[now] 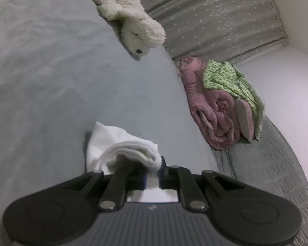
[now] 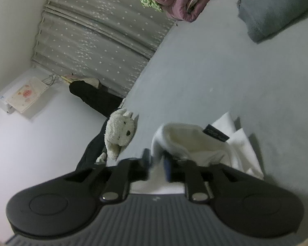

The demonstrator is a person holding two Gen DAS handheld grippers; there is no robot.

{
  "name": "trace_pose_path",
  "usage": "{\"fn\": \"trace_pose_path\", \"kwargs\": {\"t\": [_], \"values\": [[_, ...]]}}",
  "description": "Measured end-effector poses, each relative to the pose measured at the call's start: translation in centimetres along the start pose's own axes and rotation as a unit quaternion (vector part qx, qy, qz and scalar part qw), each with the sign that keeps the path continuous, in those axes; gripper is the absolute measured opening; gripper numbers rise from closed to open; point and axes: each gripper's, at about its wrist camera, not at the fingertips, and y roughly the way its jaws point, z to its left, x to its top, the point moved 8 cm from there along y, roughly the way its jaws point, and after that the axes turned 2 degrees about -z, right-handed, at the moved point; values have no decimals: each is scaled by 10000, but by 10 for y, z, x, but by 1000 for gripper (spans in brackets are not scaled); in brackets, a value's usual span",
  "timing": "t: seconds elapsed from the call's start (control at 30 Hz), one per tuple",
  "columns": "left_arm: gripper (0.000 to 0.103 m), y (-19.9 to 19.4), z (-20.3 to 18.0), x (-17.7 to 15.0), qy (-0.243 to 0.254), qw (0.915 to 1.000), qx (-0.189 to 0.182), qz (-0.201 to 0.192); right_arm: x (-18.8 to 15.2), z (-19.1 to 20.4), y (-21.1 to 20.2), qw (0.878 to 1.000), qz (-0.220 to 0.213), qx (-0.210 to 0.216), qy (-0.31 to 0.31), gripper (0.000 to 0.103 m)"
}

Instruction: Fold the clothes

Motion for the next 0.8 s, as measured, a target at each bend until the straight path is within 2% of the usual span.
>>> {"fn": "trace_pose_path", "kwargs": {"t": [0.03,0.07,0.1,0.13,0.2,0.27,0.37,0.5,0.67,0.73,0.8], "values": [[13,0,0,1,-22,10000,18,-19,2,2,-4,9999,-93,48,-2,62],[14,-1,0,1,-45,10000,36,-37,4,4,-8,9998,-185,94,-5,68],[20,-2,0,3,-50,9999,61,-88,7,6,-13,9995,-275,125,-17,68],[30,-6,0,6,-16,9997,104,-209,11,7,-18,9992,-362,149,-27,68],[40,-14,-2,13,50,9988,189,-451,16,5,-25,9988,-481,77,-27,68],[42,-21,-3,20,139,9972,287,-675,19,2,-30,9983,-578,-76,-97,68],[46,-24,-5,25,529,9934,595,-825,21,-2,-31,9964,-649,-444,-313,68],[47,-19,0,24,987,9863,1054,-802,10,-7,-19,9918,-481,-957,-693,68],[46,-7,4,23,1319,9793,1307,-802,9,-6,7,9775,-380,-1456,-1476,66],[45,-1,3,24,1352,9785,1347,-775,6,-9,19,9709,-306,-1588,-1766,61],[40,2,3,24,1429,9764,1399,-819,3,-12,30,9621,-269,-1750,-2075,47]]}}
